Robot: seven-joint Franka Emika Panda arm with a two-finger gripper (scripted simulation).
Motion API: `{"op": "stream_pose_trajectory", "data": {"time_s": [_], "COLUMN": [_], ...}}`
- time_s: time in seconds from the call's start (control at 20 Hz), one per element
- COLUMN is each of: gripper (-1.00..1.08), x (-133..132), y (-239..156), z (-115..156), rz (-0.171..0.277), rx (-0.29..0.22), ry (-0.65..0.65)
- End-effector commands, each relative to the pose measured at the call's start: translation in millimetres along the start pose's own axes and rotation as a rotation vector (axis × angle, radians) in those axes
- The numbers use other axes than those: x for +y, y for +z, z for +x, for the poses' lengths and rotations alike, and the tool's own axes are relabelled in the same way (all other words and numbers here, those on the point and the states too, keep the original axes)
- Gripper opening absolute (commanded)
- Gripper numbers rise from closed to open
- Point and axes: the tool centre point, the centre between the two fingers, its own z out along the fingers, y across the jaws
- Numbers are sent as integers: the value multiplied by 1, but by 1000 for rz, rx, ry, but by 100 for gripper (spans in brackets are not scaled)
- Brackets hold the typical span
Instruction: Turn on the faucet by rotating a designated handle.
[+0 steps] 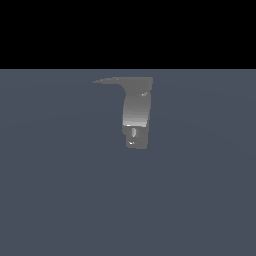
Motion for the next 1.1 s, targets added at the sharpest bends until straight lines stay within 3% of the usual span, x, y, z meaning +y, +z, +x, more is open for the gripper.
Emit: {"op": "stream_pose_trajectory", "data": {"time_s": [0.0,0.5,1.05], "gripper": [-100,-100,-100], "x": [0,-12,-49], "y": [0,8,33], "z": [0,5,28], "rz": [0,-1,-3], "rx": [0,0,0], "ry": [0,52,228]}}
